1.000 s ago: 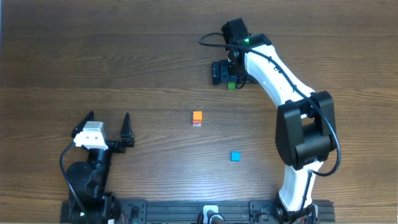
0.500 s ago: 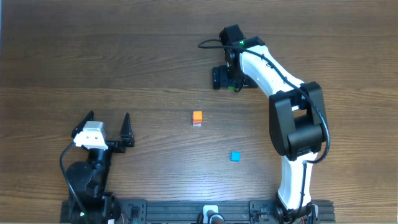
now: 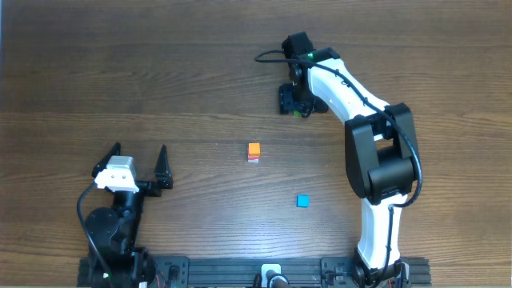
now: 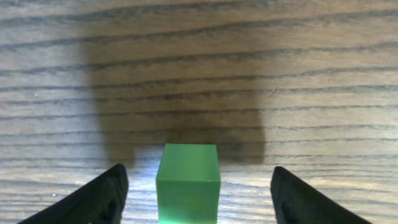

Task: Stack Cubes

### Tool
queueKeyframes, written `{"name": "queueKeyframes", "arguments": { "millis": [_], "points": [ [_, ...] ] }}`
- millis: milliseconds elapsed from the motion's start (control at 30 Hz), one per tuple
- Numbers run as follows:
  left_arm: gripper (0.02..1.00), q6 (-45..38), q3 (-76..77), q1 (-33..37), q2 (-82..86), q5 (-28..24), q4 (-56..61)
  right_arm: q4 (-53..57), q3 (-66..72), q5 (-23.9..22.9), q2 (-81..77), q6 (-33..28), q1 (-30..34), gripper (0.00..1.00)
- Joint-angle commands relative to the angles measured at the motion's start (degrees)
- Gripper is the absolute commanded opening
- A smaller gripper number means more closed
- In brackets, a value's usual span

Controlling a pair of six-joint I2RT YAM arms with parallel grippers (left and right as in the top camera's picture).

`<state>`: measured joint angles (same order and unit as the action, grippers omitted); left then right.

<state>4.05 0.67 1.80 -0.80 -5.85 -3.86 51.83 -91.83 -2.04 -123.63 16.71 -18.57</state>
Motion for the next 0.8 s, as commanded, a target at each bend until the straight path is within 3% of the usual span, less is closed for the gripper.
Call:
{"name": "queueKeyframes", "arguments": {
  "millis": [33,800],
  "points": [
    [0.998,-0.6,-0.3,0.3,0.4,-0.7,0.0,-0.5,-1.2,-1.6,-1.0,0.3,0.3,0.658],
    [1.000,-0.6,-0.3,0.3,0.4,-0.7,0.0,-0.7,-1.2,-1.5,-2.1,0.4,0.2,0.336]
  ]
}}
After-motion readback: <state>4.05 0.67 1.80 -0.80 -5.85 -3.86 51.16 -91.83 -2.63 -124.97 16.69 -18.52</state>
